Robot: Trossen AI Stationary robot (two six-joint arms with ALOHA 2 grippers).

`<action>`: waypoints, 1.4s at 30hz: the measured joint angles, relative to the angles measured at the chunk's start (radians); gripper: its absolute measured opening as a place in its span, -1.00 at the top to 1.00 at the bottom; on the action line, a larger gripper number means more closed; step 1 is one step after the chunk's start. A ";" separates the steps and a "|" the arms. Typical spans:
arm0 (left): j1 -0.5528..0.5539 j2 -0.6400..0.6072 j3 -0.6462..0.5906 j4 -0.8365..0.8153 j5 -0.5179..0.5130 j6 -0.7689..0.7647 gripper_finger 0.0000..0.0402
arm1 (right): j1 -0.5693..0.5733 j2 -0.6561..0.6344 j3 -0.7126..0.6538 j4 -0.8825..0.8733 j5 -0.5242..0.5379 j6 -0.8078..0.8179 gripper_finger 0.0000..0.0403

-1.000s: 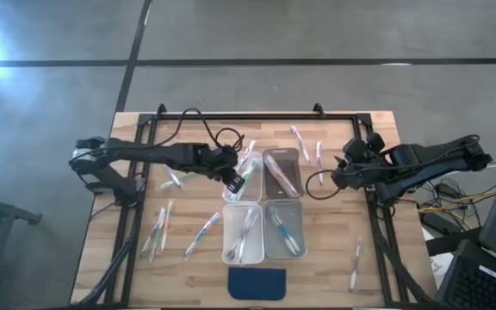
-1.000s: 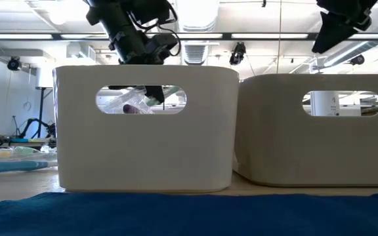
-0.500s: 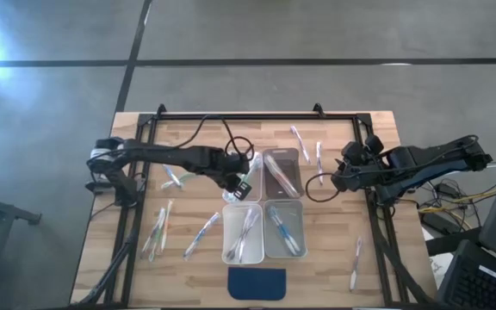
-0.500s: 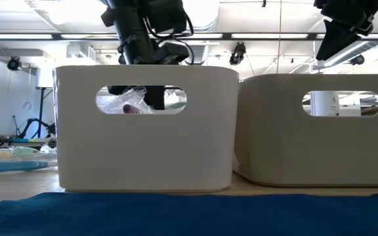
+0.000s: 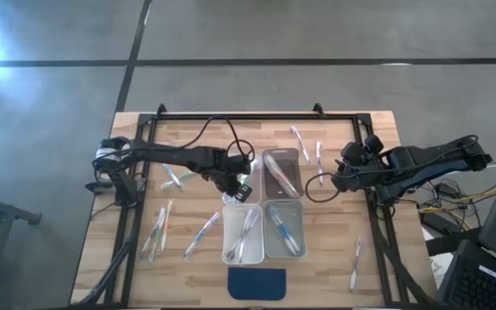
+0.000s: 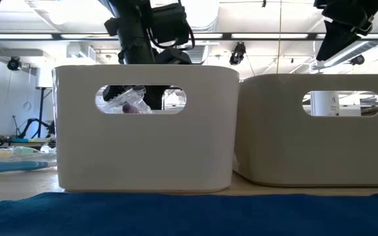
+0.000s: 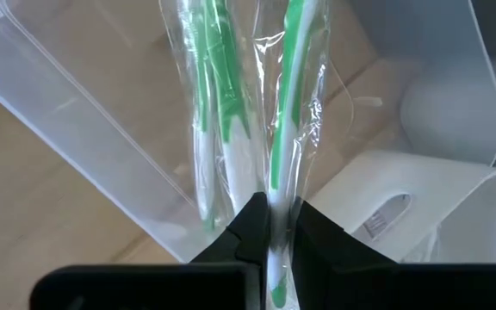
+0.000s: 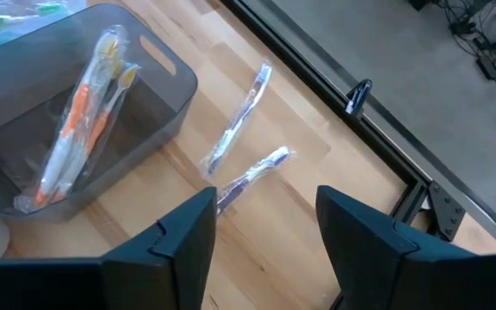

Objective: Pick & Place Toothbrushes
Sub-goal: Put the green toothbrush into the transparent bin

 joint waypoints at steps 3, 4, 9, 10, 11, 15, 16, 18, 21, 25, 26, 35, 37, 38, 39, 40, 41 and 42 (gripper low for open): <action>0.011 0.000 0.000 0.000 0.000 0.000 0.85 | 0.000 0.000 0.000 0.000 0.000 0.000 -0.01; 0.015 0.000 0.000 0.000 0.000 0.001 0.85 | 0.000 0.000 0.000 0.000 0.000 0.000 -0.01; 0.033 0.000 0.000 -0.001 0.010 0.008 0.86 | 0.000 0.001 0.000 0.000 0.000 0.000 0.03; 0.036 0.000 0.000 -0.001 0.010 0.009 0.86 | 0.000 0.001 0.000 0.000 0.000 -0.001 0.04; 0.038 0.000 0.000 -0.001 0.010 0.014 0.86 | 0.000 0.000 0.000 0.000 0.000 -0.003 0.05; 0.041 0.004 -0.001 0.000 0.012 0.028 0.86 | 0.000 0.000 0.000 0.000 0.000 -0.004 0.11; 0.041 0.010 -0.001 0.000 0.013 0.029 0.86 | 0.000 0.000 0.000 0.000 0.000 -0.004 0.12; 0.042 0.027 -0.001 -0.010 0.016 0.037 0.86 | 0.000 0.000 0.000 0.000 0.001 -0.004 0.14; 0.044 0.063 -0.001 -0.007 0.042 0.051 0.86 | 0.000 0.000 0.000 0.000 0.003 -0.007 0.15; 0.050 0.101 -0.001 0.004 0.055 0.060 0.85 | 0.000 -0.001 -0.008 0.000 0.003 -0.007 0.11; 0.052 0.109 -0.001 0.010 0.057 0.066 0.85 | 0.000 -0.001 -0.012 0.000 0.003 -0.007 0.09; 0.072 0.118 0.000 0.028 0.062 0.084 0.62 | 0.000 0.000 -0.043 -0.001 0.002 -0.007 0.00; 0.073 0.118 0.006 0.026 0.062 0.084 0.54 | 0.000 0.000 -0.043 0.000 0.002 -0.007 -0.01; 0.073 0.118 0.011 0.027 0.065 0.084 0.50 | 0.000 0.000 -0.043 0.000 0.002 -0.007 -0.01; 0.073 0.118 0.016 0.027 0.074 0.084 0.46 | 0.000 0.000 -0.043 0.000 0.002 -0.007 -0.01; 0.074 0.118 0.022 0.027 0.085 0.085 0.42 | 0.000 0.000 -0.043 0.000 0.002 -0.007 0.00; 0.074 0.117 0.027 0.027 0.097 0.086 0.37 | 0.000 0.000 -0.043 0.000 0.002 -0.007 0.01; 0.074 0.116 0.032 0.026 0.109 0.091 0.33 | 0.000 0.000 -0.043 0.000 0.002 -0.007 0.02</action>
